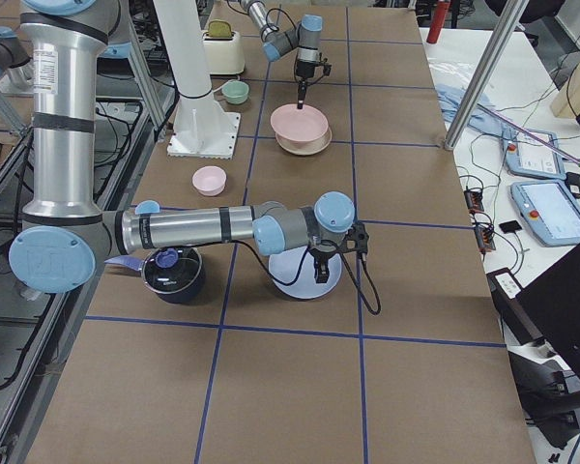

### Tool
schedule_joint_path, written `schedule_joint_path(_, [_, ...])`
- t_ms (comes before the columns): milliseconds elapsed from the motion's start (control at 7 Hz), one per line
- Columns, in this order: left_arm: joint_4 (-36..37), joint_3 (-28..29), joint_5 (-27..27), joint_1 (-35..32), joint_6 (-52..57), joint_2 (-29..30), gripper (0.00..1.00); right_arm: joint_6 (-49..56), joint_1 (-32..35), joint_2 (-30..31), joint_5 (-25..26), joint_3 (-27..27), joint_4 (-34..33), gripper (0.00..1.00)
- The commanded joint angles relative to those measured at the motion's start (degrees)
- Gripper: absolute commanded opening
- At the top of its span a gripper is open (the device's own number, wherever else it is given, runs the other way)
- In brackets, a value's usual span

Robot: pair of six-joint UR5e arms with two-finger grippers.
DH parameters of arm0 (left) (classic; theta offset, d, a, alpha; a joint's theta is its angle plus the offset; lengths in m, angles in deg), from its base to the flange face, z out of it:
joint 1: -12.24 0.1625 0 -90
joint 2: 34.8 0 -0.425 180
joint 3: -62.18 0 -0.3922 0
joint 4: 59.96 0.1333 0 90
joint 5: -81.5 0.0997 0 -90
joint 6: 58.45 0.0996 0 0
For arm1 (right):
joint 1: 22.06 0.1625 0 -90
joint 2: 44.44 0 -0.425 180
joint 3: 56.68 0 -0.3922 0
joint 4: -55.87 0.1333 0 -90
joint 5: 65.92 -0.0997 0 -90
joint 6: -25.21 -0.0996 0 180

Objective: Stack three plates with pink and blue
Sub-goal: 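Carry the pink plate with the left gripper onto the cream plate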

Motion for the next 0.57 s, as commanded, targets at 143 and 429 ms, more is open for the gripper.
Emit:
schedule_joint_path(143, [-0.4, 1.7, 3.1, 0.6, 0.1, 1.2, 0.66, 0.0, 0.0, 0.3, -0.1, 0.2, 0.0, 1.00])
schedule_joint_path(429, [-0.2, 0.0, 2.7, 0.0, -0.2, 0.8, 0.69, 0.1, -0.1, 0.4, 0.0, 0.2, 0.4, 1.00])
